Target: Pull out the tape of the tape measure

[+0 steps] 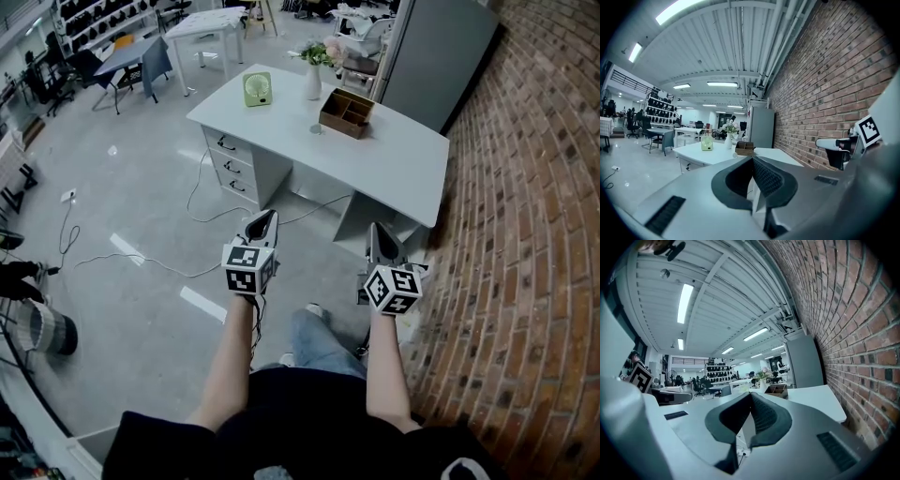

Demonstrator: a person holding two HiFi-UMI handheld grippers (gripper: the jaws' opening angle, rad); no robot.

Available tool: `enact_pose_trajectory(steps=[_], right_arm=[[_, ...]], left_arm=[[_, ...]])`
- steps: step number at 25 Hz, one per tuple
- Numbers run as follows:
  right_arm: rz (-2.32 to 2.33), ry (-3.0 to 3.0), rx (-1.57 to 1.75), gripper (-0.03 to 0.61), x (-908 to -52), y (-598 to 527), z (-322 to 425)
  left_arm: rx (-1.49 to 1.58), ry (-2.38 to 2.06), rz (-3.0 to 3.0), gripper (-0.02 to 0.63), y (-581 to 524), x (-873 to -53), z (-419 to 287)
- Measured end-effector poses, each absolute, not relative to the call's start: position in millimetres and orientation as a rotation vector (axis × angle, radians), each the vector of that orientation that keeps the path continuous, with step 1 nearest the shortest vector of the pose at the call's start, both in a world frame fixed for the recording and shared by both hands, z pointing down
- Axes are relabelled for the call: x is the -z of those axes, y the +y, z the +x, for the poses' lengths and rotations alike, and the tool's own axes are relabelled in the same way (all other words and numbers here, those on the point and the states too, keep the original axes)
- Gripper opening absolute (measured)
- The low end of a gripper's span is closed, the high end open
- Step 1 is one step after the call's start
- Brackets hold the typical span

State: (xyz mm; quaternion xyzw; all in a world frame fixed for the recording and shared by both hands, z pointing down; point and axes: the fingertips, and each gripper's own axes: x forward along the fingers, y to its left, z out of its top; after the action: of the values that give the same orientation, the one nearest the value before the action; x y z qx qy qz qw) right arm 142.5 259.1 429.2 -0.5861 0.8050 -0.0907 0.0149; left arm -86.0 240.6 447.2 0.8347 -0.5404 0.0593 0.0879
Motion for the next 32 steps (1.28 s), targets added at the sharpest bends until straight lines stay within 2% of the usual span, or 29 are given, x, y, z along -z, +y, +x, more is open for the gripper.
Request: enact_pose_trajectory(steps=[16,32], right_arm=[[-1.846,2.501,0.322,0.003,-454,112,148],[-1.771,2.604,0.384,0.003,-469,-158,145]], left_arm=[[-0.215,-1.572,2.471,0.021,99,-478,-76],[-0.250,-1.576,2.416,0.021,-160,-499,-60]])
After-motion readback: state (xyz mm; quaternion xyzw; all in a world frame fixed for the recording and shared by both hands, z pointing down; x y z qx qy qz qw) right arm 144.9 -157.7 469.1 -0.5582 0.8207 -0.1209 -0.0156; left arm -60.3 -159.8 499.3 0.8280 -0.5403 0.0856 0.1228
